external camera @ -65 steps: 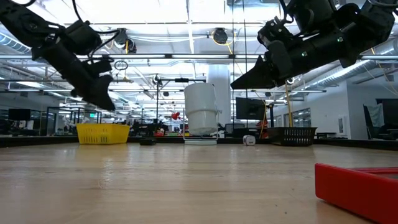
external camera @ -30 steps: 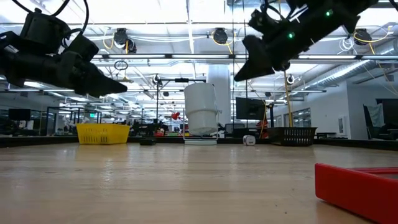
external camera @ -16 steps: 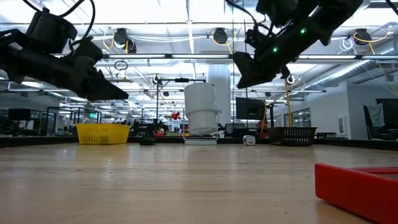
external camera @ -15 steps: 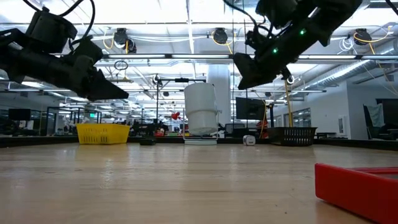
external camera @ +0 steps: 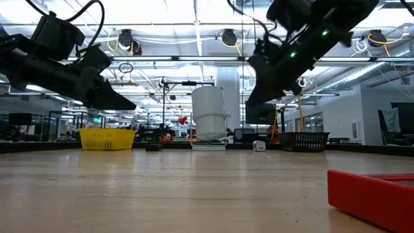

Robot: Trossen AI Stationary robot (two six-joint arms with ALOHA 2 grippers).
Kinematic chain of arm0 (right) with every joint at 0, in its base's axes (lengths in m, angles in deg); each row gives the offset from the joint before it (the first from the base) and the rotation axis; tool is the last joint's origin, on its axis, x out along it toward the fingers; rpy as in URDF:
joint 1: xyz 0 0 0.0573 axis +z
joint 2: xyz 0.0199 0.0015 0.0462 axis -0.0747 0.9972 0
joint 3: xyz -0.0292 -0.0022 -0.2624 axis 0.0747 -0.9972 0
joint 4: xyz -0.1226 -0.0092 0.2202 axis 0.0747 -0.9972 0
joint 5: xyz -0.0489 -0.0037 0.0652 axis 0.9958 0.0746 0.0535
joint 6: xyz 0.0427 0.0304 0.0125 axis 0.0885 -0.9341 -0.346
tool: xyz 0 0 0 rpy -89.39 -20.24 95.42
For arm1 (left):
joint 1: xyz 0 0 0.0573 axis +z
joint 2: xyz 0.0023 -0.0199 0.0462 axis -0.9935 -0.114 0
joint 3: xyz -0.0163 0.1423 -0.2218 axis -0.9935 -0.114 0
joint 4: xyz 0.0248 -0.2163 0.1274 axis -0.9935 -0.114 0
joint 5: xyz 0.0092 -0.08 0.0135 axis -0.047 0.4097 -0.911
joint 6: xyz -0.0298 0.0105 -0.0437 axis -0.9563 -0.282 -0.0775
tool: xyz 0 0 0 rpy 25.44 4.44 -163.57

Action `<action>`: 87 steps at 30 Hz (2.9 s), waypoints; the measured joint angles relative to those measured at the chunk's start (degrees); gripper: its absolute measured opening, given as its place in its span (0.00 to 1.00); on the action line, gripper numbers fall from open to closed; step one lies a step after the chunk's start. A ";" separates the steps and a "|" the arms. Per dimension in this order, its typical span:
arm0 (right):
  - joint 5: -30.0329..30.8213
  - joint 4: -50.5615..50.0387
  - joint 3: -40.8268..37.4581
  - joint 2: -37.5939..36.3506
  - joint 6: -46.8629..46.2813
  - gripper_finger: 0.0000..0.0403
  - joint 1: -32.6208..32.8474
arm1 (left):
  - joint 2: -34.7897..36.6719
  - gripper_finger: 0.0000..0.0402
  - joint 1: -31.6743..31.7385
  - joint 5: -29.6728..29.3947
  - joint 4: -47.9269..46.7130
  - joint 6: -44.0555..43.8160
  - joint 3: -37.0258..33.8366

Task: Pick & Place Office items
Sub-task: Put the red timer into the black bin

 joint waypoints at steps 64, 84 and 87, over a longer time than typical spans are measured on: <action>10.19 -22.48 23.67 26.12 4.48 0.37 30.87 | -8.72 0.18 -0.51 9.12 5.90 -15.87 3.34; 14.74 1.82 23.69 27.04 31.19 0.38 14.92 | -26.19 0.67 -5.92 13.36 15.34 -30.10 14.21; 14.61 4.02 23.69 27.04 33.00 0.38 14.92 | -27.89 0.67 -6.91 11.10 15.01 -29.39 15.59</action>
